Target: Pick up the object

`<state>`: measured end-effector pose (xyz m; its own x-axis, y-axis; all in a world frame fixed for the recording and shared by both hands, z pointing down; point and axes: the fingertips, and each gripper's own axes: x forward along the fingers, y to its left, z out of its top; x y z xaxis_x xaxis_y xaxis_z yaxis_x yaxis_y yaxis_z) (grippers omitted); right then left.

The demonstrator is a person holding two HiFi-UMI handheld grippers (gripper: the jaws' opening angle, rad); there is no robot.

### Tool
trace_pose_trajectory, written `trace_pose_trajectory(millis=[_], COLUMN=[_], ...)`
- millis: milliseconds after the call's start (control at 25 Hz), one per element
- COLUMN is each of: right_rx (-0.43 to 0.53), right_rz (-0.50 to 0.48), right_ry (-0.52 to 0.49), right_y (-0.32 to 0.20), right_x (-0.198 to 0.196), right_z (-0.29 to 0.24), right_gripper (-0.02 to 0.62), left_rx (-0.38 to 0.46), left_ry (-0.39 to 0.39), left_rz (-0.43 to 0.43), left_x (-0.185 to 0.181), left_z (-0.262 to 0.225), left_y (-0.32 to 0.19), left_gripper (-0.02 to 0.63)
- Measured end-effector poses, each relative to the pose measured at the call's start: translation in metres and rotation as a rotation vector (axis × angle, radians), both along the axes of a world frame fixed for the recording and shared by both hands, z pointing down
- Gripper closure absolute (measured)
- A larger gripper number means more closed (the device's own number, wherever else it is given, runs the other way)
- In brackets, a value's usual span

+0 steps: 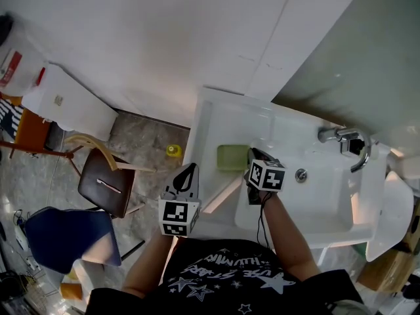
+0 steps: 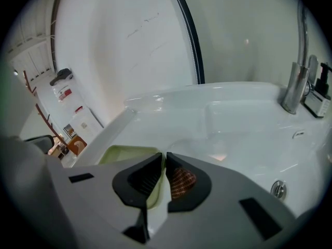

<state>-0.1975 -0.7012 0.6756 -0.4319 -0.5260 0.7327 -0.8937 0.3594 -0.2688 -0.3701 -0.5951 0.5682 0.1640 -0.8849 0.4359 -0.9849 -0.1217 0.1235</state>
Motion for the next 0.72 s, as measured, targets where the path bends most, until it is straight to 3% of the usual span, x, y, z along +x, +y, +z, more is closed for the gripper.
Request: trace_pose_trajectory(millis=[360,720], right_rx=[0.036,0.102], right_rz=[0.029,0.072], right_ry=[-0.068,-0.120], right_y=[0.016,0.047], right_x=[0.014,0.072], right_z=[-0.036,-0.083], right_gripper=[0.558,0.558], left_rx=[0.035,0.080], left_ry=[-0.047,-0.050], left_rz=[-0.005,-0.008], left_x=[0.009,0.052], left_z=[-0.015,-0.040], left_y=[0.024,0.054], left_gripper=[0.591,0.591])
